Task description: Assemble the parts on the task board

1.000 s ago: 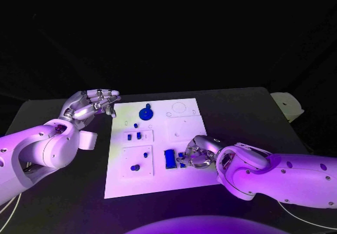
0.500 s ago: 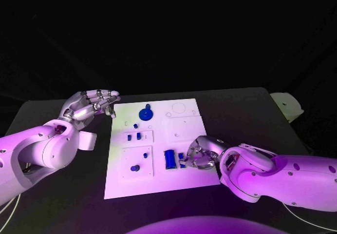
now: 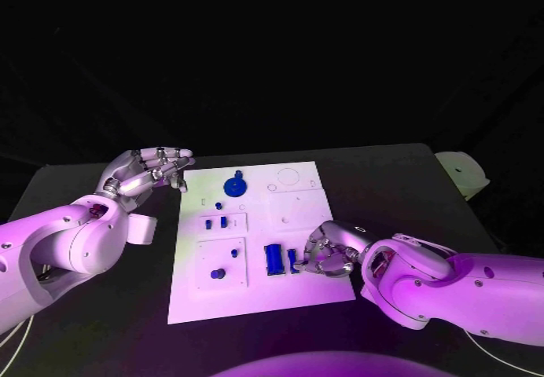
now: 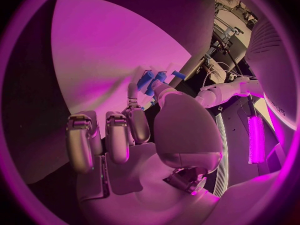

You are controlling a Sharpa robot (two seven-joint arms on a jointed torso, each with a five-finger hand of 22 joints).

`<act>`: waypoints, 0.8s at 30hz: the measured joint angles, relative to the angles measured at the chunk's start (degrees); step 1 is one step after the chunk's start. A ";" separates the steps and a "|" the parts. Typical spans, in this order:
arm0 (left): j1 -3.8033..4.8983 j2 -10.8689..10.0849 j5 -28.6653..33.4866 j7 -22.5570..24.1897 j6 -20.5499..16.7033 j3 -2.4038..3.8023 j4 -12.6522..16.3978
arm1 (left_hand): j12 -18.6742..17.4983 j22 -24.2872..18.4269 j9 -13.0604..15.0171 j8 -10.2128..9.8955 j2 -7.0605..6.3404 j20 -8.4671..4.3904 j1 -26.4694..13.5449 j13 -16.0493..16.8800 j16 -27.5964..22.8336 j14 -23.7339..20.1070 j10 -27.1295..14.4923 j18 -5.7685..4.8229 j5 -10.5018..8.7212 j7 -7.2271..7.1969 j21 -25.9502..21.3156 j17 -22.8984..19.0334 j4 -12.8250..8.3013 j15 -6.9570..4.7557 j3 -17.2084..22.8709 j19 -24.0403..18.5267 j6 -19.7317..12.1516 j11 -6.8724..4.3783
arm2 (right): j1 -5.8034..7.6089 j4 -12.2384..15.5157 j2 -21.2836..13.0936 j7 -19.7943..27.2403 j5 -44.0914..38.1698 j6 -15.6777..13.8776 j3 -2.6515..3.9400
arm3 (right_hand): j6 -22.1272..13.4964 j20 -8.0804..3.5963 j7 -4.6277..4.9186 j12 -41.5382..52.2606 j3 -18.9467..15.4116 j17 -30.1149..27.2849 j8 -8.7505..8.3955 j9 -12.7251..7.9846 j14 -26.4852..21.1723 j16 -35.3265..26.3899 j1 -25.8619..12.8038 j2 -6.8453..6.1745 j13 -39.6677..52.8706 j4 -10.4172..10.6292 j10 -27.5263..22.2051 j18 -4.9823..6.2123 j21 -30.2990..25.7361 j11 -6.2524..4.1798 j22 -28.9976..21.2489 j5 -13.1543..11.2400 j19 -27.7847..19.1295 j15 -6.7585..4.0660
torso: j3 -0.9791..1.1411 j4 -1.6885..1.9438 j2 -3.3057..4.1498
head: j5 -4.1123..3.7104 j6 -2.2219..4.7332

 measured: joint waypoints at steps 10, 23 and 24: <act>-0.01 0.02 0.00 0.00 0.01 0.00 -0.04 | 0.00 0.00 0.00 0.00 0.00 0.00 0.00 0.00 0.00 0.00 0.00 0.00 0.00 0.00 0.00 0.01 0.00 0.00 0.00 0.00 0.00 0.00 | -0.75 -1.96 1.66 0.15 -1.40 0.89 0.05 | 0.00 0.00 0.00 0.24 -0.55 -0.01 0.00 -0.07 0.00 0.00 0.66 0.42 0.05 -0.21 0.00 0.00 0.00 0.00 0.03 -0.47 0.00 0.00 | -0.07 0.14 0.13 | 0.01 -0.07; -0.01 -0.07 0.00 0.00 0.00 -0.01 0.02 | 0.32 -0.07 -0.04 0.33 0.00 0.00 0.00 0.00 0.00 0.00 0.00 0.00 0.00 0.00 0.00 -0.08 0.00 0.00 0.00 0.00 0.00 0.00 | -1.21 -2.98 3.09 -0.59 -4.43 1.34 0.17 | 0.24 0.00 -0.23 0.59 -1.20 -0.01 0.22 -0.07 0.00 0.00 1.95 0.47 0.04 -0.20 0.00 0.00 0.00 0.00 0.04 -0.57 0.00 0.00 | -0.10 0.05 0.09 | 0.27 -0.50; -0.01 -0.07 0.00 0.01 0.00 -0.01 0.02 | 0.32 -0.07 -0.04 0.33 0.00 0.00 0.00 0.00 0.00 0.00 0.00 0.00 0.00 0.00 0.00 -0.08 0.00 0.00 0.00 0.00 0.00 0.00 | -1.23 -2.94 3.03 -0.60 -4.60 1.26 0.15 | 0.25 0.00 -0.24 0.58 -1.33 -0.01 0.21 -0.39 0.00 0.00 1.95 0.47 0.04 -0.06 0.00 0.00 0.00 0.00 0.03 -0.57 0.00 0.00 | -0.10 0.04 0.08 | 0.27 -0.50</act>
